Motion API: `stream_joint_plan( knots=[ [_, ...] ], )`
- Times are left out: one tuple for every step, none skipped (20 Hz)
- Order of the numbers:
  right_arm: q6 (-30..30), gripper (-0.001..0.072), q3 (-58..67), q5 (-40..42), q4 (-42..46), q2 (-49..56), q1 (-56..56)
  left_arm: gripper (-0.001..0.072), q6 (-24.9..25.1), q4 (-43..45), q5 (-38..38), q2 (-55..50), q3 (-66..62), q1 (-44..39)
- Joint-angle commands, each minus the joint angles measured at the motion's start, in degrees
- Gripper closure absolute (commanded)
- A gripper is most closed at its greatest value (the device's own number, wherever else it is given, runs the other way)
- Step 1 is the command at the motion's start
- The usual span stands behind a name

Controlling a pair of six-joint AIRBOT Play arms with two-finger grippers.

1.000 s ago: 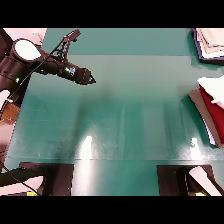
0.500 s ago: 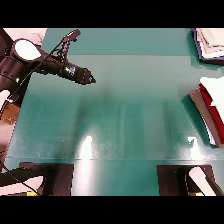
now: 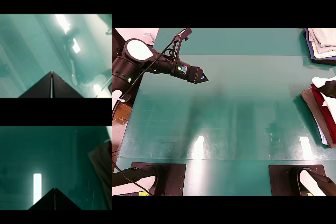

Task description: Fold the shirts.

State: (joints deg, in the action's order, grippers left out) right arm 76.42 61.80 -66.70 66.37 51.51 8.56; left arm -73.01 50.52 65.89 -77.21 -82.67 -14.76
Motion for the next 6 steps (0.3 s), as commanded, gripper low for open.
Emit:
stream_joint_plan(
  knots=[
    [0.0, 0.0692, 0.0, 3.1, -0.3, 0.0, -6.4, 0.0683, 0.0, 0.0, -0.8, 0.0, 0.0, 0.0],
    [0.0, 0.0693, 0.0, 3.1, -0.3, 0.0, -6.6, 0.0683, 0.0, 0.0, -0.8, 0.0, 0.0, 0.0],
    [0.0, 0.0693, 0.0, 3.0, -0.3, 0.0, -6.5, 0.0683, 0.0, 0.0, -0.8, 0.0, 0.0, 0.0],
    [0.0, 0.0692, 0.0, 3.0, -0.3, 0.0, -6.5, 0.0683, 0.0, 0.0, -0.8, 0.0, 0.0, 0.0],
    [0.0, 0.0692, 0.0, 2.9, -0.3, 0.0, -6.5, 0.0683, 0.0, 0.0, -0.8, 0.0, 0.0, 0.0],
    [0.0, 0.0693, 0.0, 2.6, -0.3, 0.0, -6.5, 0.0683, 0.0, 0.0, -0.8, 0.0, 0.0, 0.0]
  ],
)
